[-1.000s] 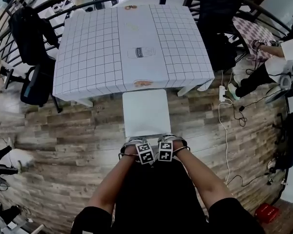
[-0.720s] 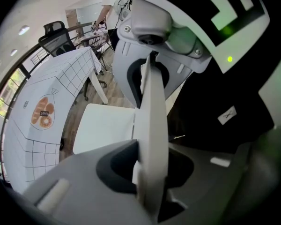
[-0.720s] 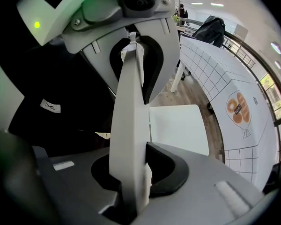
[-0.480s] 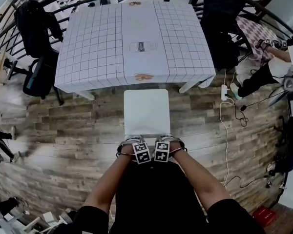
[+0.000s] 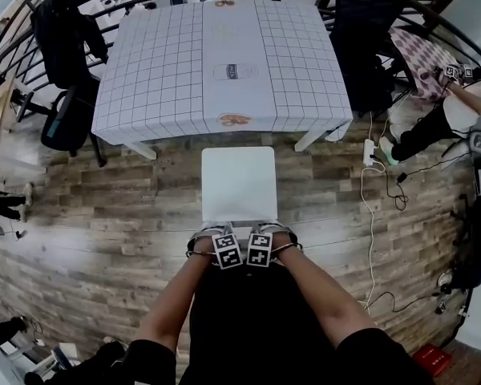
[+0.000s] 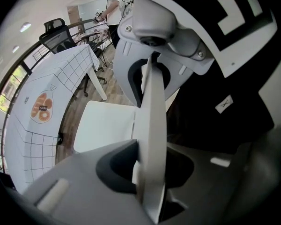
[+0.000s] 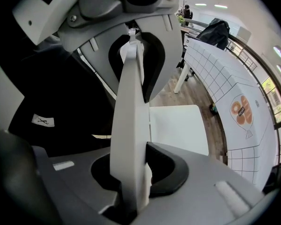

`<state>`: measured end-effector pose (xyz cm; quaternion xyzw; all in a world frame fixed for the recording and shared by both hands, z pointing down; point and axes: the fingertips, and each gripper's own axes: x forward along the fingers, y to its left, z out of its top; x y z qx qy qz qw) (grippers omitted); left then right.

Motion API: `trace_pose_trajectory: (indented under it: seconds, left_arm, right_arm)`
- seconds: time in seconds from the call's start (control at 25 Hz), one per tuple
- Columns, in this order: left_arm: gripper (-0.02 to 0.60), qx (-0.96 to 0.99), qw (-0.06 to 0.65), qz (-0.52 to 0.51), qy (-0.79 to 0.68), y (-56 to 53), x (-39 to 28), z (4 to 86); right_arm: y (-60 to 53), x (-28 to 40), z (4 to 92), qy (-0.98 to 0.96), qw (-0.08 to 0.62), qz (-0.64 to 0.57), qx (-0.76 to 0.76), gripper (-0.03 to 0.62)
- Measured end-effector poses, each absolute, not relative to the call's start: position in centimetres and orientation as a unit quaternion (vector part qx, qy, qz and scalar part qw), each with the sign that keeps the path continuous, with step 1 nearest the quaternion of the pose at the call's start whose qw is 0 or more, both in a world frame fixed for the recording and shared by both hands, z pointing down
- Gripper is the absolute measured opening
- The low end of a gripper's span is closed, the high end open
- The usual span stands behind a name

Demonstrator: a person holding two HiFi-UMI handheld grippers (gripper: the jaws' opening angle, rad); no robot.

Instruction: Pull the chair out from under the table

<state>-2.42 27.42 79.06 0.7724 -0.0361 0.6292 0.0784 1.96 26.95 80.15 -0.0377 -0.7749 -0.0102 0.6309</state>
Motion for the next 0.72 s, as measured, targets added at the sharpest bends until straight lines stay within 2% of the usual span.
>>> trace_pose_trajectory:
  seconds: [0.44, 0.6, 0.72]
  left_arm:
    - [0.094, 0.777, 0.086, 0.621, -0.060, 28.6, -3.2, 79.7]
    - [0.092, 0.767, 0.067, 0.634, -0.072, 28.8, -2.0, 83.3]
    - [0.089, 0.771, 0.086, 0.628, -0.067, 30.3, -1.2, 79.2]
  right_arm:
    - [28.1, 1.2, 81.2, -0.773, 0.633, -0.022, -0.031, 0.077]
    - [27.9, 2.3, 85.0, -0.782, 0.621, -0.040, -0.032, 0.078]
    - [29.3, 3.1, 80.8, -0.779, 0.625, -0.024, -0.046, 0.078]
